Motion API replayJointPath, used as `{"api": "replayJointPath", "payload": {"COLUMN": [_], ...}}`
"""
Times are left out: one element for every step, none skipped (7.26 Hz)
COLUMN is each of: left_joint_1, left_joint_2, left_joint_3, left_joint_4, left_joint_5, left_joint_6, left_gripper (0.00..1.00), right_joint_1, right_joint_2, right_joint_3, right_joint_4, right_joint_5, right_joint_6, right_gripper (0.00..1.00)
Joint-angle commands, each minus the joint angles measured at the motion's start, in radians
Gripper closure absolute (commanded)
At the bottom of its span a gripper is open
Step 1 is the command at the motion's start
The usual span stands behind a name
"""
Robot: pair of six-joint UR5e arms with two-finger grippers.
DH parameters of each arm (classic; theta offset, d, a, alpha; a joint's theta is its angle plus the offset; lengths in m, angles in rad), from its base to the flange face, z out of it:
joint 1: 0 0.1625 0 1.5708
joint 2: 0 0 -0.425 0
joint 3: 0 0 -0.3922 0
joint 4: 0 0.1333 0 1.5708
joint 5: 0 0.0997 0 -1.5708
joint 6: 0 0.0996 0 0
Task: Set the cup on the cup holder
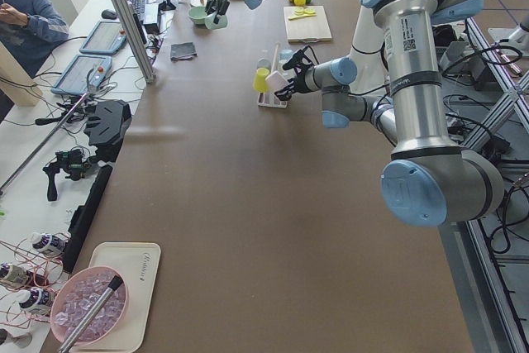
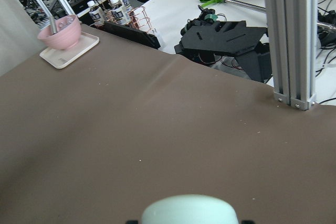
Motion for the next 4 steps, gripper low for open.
{"api": "replayJointPath", "payload": {"left_joint_1": [0.179, 0.244, 0.285, 0.362], "left_joint_2": [-0.008, -0.015, -0.03, -0.08], "left_joint_3": [-0.002, -0.001, -0.001, 0.009], "left_joint_4": [-0.051, -0.071, -0.081, -0.078], "left_joint_5": [0.209, 0.326, 0.415, 0.585], "left_joint_6": [-0.001, 0.002, 0.011, 0.014], "left_gripper": [0.91, 0.91, 0.91, 0.91], "right_joint_1": [-0.052, -0.088, -0.128, -0.15], "right_joint_2": [-0.029, -0.024, -0.024, -0.022], "right_joint_3": [-0.003, -0.03, -0.037, -0.038], "right_joint_4": [0.195, 0.282, 0.338, 0.379], "right_joint_5": [-0.043, -0.115, -0.201, -0.249], "right_joint_6": [0.018, 0.019, 0.019, 0.021], "right_gripper": [1.0, 1.0, 1.0, 1.0]}}
